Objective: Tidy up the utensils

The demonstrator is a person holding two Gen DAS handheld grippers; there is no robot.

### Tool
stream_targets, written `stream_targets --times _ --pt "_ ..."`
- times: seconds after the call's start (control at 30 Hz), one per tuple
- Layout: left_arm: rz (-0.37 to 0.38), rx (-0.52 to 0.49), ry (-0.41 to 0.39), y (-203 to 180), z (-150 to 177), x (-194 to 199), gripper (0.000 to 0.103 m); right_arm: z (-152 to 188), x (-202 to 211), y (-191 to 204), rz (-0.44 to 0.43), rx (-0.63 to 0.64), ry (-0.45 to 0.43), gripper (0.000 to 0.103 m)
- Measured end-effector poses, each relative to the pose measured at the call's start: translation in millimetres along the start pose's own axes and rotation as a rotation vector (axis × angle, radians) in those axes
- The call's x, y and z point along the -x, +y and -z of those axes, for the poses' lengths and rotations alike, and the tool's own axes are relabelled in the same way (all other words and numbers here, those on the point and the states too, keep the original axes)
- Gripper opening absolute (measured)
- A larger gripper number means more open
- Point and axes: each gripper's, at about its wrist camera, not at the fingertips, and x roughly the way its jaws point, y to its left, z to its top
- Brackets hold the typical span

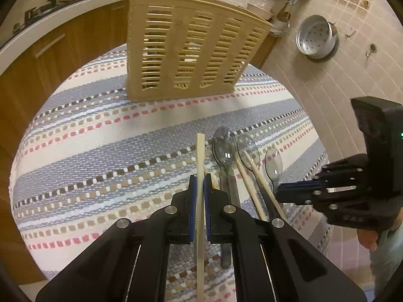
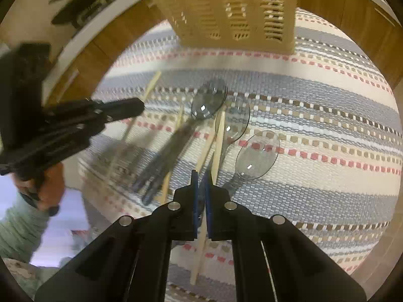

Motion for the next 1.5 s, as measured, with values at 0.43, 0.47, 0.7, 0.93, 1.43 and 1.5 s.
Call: stream_targets --times 0.43,0.47,0.7,0.93,1.43,1.5 --pt "0.03 -0.009 -0.013 10.8 1.0 -8.8 0.004 -10.9 -10.4 -5.5 0.063 -0.012 0.027 0.006" --pt "0.034 -0.011 -0.013 10.9 1.3 -8.1 0.004 -11.4 -12.1 -5.0 0.061 -0.012 0.035 0.006" --pt "0.047 -0.01 -0.013 14.4 3.3 -6.9 0.004 -14.4 -16.9 -4.1 0.061 -0.028 0.036 0.007" --pt "0.071 -0.003 -0.026 17.0 3.5 -3.9 0.004 -13.4 -7.8 -11.7 -0.039 -0.112 0.001 0.009" --pt "0.08 0.014 -0.038 21.1 6.3 1.0 0.004 -18.6 -12.4 -5.1 0.142 -0.066 0.008 0.042" --pt "0.079 0.015 -0.039 21.3 5.9 1.1 0.004 -21.0 -17.0 -4.8 0.146 -0.063 0.023 0.035"
